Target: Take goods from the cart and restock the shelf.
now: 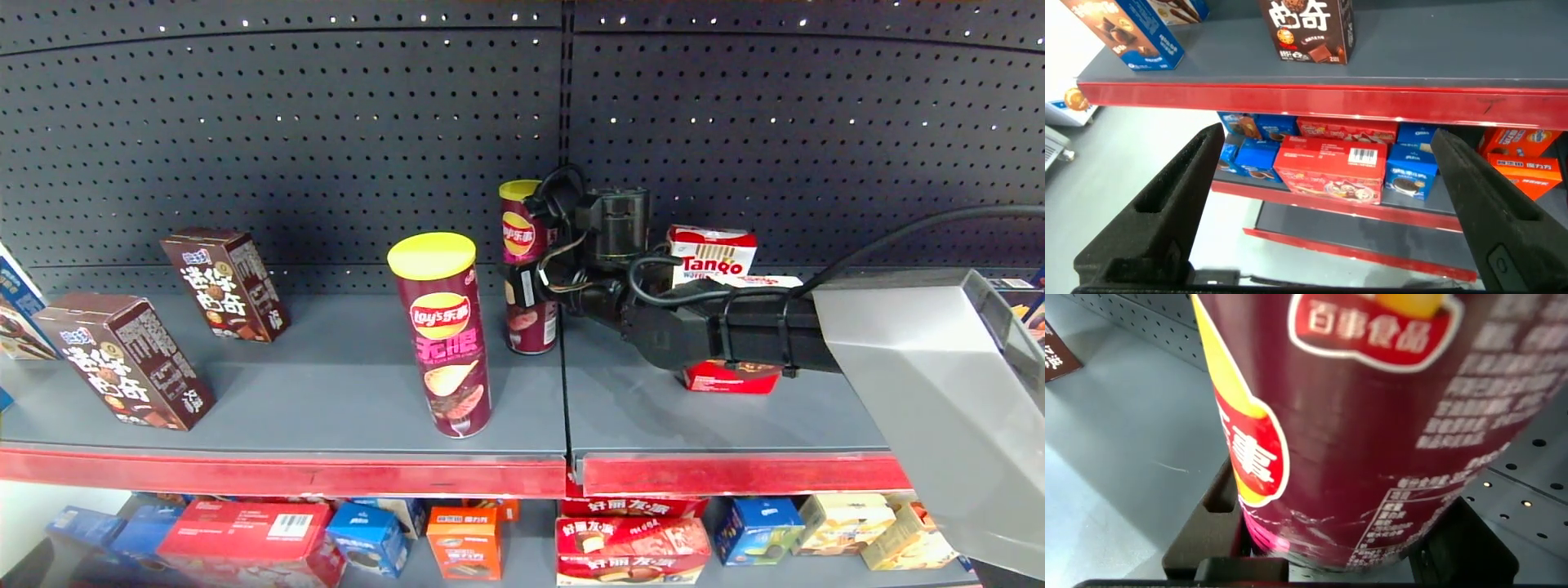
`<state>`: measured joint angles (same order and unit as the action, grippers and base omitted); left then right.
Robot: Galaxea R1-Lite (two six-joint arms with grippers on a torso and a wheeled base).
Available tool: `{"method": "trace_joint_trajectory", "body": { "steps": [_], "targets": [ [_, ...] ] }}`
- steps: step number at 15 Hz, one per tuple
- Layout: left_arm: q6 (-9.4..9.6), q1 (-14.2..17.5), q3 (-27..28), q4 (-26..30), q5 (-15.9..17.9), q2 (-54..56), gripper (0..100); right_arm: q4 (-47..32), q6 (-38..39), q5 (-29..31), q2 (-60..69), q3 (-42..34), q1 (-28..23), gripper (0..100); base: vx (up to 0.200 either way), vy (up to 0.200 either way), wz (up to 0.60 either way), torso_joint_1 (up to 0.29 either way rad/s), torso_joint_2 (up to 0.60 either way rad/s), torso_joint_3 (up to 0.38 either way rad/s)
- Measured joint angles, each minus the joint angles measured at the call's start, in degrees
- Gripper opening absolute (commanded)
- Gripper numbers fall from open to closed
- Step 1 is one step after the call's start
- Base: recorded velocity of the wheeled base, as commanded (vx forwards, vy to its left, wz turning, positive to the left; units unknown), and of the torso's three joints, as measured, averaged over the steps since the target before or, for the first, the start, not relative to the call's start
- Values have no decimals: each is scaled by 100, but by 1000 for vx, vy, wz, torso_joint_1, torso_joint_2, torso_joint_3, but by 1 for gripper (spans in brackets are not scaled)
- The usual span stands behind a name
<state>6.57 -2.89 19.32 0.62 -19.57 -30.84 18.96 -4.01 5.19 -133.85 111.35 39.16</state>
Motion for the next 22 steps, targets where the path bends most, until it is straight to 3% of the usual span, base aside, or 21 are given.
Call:
{"method": "trace_joint_trajectory", "body": {
  "steps": [1,2,12,22],
  "targets": [
    [0,0,0,0,0,0,100,0,0,2,0,-5,0,0,0,0,0,0,0,0],
    [2,0,0,0,0,2,100,-13,-1,6,0,-5,0,100,0,0,0,0,0,0],
    [2,0,5,-2,0,6,100,-51,-1,30,139,-118,-33,100,0,0,0,0,0,0],
    [0,0,46,-2,0,9,100,-13,22,35,612,-914,-13,100,0,0,0,0,0,0]
  ]
}}
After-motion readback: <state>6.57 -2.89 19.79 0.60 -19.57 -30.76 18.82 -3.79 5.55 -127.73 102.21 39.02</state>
